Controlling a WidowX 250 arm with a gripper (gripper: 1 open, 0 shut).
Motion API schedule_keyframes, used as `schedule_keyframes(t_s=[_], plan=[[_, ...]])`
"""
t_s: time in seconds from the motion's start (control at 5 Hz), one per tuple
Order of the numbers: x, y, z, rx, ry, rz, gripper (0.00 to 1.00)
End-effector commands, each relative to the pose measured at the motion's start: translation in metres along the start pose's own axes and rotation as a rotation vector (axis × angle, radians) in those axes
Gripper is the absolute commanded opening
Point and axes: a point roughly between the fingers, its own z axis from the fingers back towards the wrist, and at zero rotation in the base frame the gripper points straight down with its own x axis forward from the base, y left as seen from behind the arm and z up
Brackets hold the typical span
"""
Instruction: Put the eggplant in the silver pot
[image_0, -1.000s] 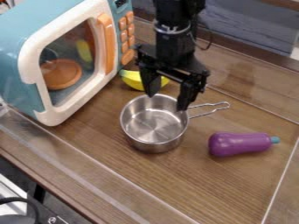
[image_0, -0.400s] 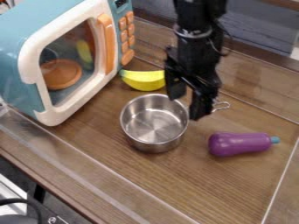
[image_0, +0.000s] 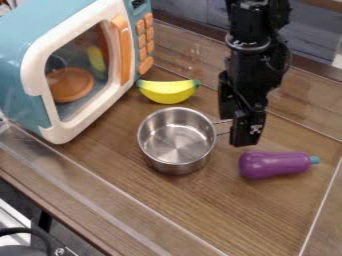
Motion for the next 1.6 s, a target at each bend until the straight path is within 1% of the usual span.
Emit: schedule_keyframes(t_s=[0.0,0.2,0.6,0.8,1.0,1.2,1.4], plan=[[0.014,0.006,0.006,0.026,-0.026,-0.064,1.00],[0.022,0.005,0.002,0.027,-0.022,-0.098,1.00],[0.024,0.011,0.005,0.015,-0.015,-0.148,1.00],[0.026,-0.004,-0.002,0.009,-0.010,-0.152,1.00],[0.030,-0.021,-0.013,0.007,0.000,-0.171,1.00],[0.032,-0.029,-0.023,0.008,0.009,-0.186,1.00],[0.035,-0.038,-0.030,0.008,0.014,-0.200,1.00]])
